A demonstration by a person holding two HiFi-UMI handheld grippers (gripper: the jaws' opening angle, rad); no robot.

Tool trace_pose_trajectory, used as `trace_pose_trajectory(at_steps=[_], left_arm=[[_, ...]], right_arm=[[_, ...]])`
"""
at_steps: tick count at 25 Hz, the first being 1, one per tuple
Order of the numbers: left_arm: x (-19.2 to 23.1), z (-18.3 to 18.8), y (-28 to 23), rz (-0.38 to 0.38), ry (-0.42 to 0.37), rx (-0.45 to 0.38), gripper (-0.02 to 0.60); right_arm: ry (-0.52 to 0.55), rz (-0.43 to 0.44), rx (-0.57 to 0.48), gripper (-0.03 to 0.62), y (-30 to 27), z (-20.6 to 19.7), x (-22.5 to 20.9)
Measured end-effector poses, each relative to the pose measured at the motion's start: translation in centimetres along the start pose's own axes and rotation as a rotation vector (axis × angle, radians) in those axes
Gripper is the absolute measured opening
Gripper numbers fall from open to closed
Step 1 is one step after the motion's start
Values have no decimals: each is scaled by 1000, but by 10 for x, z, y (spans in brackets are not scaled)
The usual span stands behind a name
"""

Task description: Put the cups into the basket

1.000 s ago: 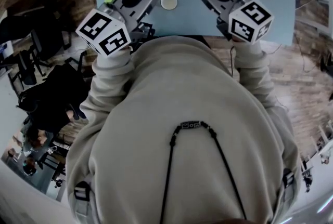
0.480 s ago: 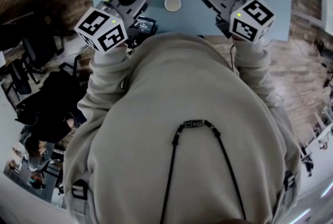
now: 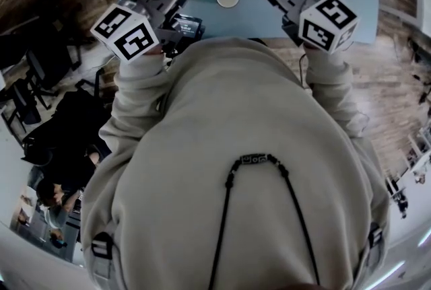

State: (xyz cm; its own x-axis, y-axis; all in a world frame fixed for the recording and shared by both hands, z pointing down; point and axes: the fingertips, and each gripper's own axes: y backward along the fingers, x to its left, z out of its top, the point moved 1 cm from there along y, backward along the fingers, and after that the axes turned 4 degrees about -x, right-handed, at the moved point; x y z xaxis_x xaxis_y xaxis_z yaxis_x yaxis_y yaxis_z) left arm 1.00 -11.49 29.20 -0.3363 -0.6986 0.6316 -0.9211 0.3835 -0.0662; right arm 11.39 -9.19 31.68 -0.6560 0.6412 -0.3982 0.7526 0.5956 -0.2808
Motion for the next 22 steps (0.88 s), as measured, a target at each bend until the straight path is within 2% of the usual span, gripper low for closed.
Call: trace_pose_trajectory(at_steps=[6, 13, 22], left_arm=[[1, -8, 4, 22, -11, 18, -3], [0, -12, 8, 1, 44, -5, -3], [12, -28, 22, 25, 84, 0, -3]], right_arm=[[11, -12, 16, 12, 4, -7, 1], [5, -18, 49, 14, -3, -20, 2], [22, -25, 136, 26, -18, -48, 2]])
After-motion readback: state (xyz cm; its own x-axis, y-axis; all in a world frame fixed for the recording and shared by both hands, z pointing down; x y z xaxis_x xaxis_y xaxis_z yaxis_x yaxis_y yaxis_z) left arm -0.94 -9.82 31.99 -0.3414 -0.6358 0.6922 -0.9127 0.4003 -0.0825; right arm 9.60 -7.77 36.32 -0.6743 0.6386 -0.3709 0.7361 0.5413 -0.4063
